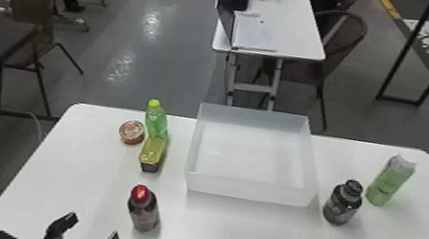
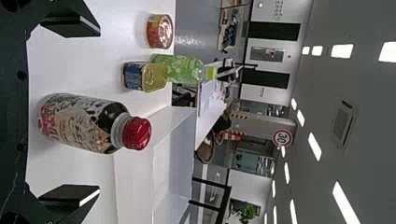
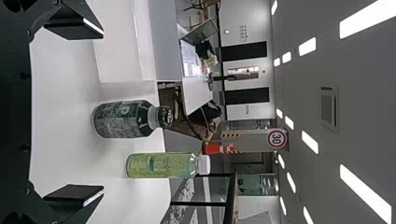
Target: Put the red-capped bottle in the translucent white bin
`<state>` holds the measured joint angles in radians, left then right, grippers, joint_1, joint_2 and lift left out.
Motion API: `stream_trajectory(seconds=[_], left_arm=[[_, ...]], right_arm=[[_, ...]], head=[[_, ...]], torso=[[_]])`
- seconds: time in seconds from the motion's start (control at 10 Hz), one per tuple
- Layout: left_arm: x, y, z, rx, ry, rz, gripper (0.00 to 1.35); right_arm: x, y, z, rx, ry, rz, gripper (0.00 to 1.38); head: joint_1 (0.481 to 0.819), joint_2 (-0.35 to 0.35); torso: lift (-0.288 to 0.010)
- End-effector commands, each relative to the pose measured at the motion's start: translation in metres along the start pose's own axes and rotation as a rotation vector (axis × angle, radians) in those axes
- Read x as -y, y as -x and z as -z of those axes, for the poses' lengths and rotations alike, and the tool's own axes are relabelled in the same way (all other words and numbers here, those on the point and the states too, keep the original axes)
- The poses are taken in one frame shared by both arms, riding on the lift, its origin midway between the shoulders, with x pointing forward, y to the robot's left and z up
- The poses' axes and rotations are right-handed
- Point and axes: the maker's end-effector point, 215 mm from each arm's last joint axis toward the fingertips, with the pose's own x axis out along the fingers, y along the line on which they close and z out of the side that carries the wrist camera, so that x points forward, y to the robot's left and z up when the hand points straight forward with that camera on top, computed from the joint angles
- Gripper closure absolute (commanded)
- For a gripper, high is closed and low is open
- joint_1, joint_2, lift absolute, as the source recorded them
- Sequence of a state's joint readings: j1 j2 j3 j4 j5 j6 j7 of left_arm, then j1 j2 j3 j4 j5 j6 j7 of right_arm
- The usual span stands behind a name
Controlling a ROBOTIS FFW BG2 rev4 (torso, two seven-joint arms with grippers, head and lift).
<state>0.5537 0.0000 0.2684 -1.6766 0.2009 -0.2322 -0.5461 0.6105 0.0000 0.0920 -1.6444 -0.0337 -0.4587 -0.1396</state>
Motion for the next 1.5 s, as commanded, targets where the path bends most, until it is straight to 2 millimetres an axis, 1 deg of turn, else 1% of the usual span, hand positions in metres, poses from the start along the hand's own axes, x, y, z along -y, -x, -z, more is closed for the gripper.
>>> stream_trajectory(seconds=[0.0, 0.4, 0.6, 0.7, 0.9, 1.0, 1.1, 1.2, 1.3, 1.4], left_arm=[[0.0, 0.0, 0.0, 0.0, 0.003, -0.001, 0.12], [0.0, 0.0, 0.001, 0.001, 0.004, -0.002, 0.12], [0.0, -0.004, 0.008, -0.025, 0.018, 0.001, 0.11], [-0.002, -0.011, 0.01, -0.041, 0.015, 0.013, 0.11], [-0.005, -0.033, 0.007, -0.061, -0.022, 0.057, 0.12], [-0.007, -0.043, 0.009, -0.079, -0.04, 0.079, 0.12], [-0.005, -0.05, 0.019, -0.115, -0.04, 0.102, 0.11], [-0.002, -0.058, 0.034, -0.16, -0.016, 0.143, 0.11], [0.003, -0.068, 0.045, -0.198, -0.018, 0.192, 0.11], [0.008, -0.08, 0.048, -0.219, -0.03, 0.236, 0.11]], right_arm=[[0.0, 0.0, 0.0, 0.0, -0.001, 0.0, 0.12], [0.0, 0.0, 0.0, 0.0, -0.001, 0.0, 0.12], [0.0, 0.0, 0.0, 0.0, -0.002, 0.001, 0.12], [0.0, -0.001, 0.0, 0.0, -0.002, 0.001, 0.12], [-0.001, -0.002, 0.0, 0.001, -0.005, 0.001, 0.12], [-0.001, -0.003, 0.0, 0.002, -0.005, 0.001, 0.12], [0.0, -0.003, 0.0, 0.001, -0.007, 0.001, 0.12], [-0.001, -0.003, 0.001, 0.0, -0.007, 0.0, 0.12], [-0.002, -0.003, 0.002, -0.001, -0.009, -0.001, 0.12], [-0.003, -0.004, 0.001, 0.0, -0.011, -0.002, 0.12]], head=[[0.695, 0.111], [0.695, 0.111], [0.695, 0.111], [0.695, 0.11], [0.695, 0.106], [0.695, 0.102], [0.695, 0.097], [0.695, 0.092], [0.695, 0.083], [0.695, 0.071]], torso=[[-0.016], [-0.016], [-0.016], [-0.016], [-0.016], [-0.016], [-0.016], [-0.016], [-0.016], [-0.016]])
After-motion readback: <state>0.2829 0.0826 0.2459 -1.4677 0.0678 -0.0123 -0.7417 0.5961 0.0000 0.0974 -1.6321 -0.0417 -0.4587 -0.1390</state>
